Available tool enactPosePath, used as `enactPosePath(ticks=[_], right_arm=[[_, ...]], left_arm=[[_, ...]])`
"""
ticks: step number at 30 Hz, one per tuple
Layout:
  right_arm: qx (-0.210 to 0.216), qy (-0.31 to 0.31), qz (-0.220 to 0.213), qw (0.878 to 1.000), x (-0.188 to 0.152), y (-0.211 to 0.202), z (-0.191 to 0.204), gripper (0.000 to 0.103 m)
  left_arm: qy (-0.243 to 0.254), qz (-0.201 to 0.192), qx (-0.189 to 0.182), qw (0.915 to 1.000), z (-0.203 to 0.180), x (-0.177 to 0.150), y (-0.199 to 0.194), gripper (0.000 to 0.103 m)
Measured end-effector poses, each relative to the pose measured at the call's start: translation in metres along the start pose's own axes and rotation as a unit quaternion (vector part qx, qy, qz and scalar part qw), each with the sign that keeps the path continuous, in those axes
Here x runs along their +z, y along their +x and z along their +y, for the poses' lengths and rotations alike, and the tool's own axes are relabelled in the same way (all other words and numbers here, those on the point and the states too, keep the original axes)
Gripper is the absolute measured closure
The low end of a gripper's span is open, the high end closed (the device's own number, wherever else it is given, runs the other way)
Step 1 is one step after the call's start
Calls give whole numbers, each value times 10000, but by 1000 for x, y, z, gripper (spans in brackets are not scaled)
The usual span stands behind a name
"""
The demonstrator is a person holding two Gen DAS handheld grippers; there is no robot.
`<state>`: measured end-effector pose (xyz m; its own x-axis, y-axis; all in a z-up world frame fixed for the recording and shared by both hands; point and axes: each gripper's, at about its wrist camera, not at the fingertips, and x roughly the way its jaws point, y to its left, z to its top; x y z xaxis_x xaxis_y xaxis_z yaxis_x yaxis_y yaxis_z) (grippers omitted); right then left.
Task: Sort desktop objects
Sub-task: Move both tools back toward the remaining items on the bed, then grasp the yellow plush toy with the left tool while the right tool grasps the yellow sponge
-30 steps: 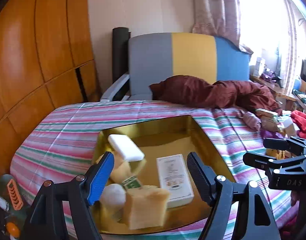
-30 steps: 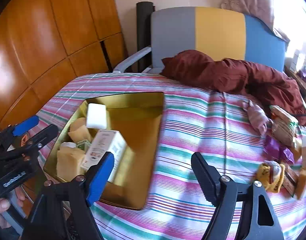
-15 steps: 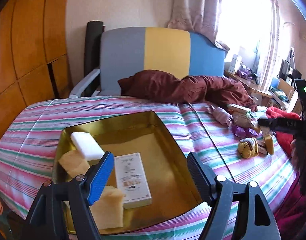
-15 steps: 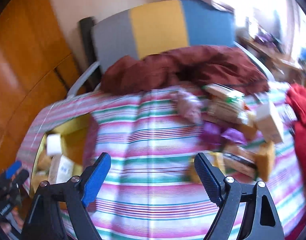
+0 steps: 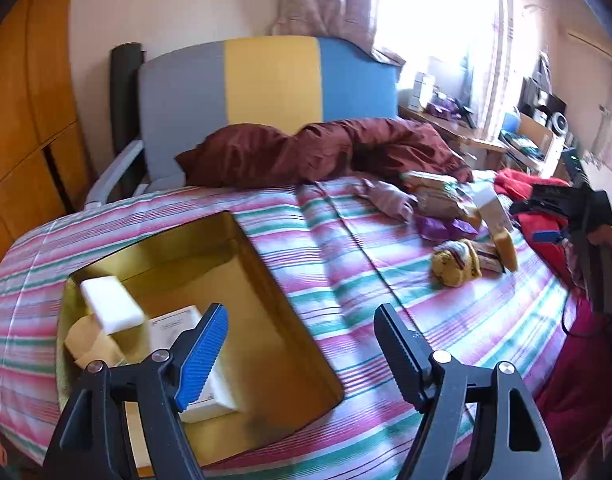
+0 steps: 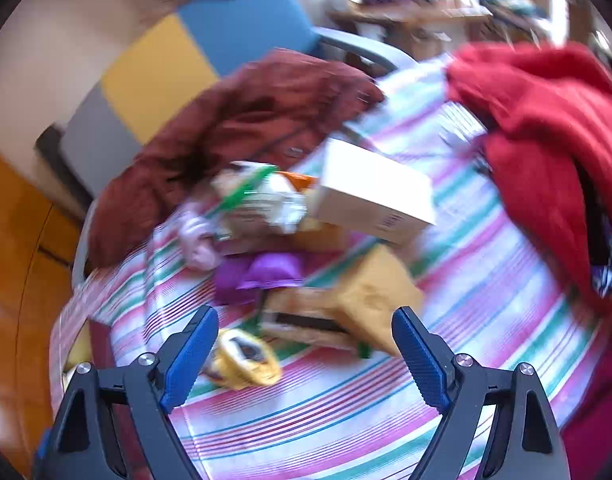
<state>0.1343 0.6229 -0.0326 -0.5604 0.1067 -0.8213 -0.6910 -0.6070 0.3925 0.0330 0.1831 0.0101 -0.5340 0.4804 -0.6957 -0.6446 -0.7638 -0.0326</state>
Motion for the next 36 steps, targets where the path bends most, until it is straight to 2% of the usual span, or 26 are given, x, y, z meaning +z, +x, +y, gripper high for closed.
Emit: enactPosePath(ticks=[8, 13, 17, 25, 27, 28, 32, 36], right_arm=[[-218, 558, 396, 9974, 6, 29, -27, 16], [83, 1330, 682, 9887, 8, 43, -53, 16], [221, 1547, 774, 9847, 8, 50, -58, 16], [88, 1396, 907, 9860, 10, 63, -50, 16], [11, 1274, 891, 9878, 12, 64, -48, 21], [-66, 1152, 875, 9895, 13, 64, -45, 30], [-255, 618, 769, 9948, 13, 61, -30, 36], [-426, 349, 628, 9965, 14, 56, -23, 37]], left_arm=[[379, 200, -538, 9976, -46, 14, 25, 26], [511, 326, -856, 9945, -72, 23, 44, 26], [623, 477, -999, 9919, -86, 24, 60, 26], [506, 796, -1192, 9884, -94, 27, 91, 26], [488, 857, -1261, 9871, -98, 29, 100, 26], [468, 904, -1288, 9864, -99, 29, 103, 26], [336, 1110, -1460, 9825, -107, 32, 122, 27], [222, 1291, -1639, 9777, -119, 35, 142, 27]])
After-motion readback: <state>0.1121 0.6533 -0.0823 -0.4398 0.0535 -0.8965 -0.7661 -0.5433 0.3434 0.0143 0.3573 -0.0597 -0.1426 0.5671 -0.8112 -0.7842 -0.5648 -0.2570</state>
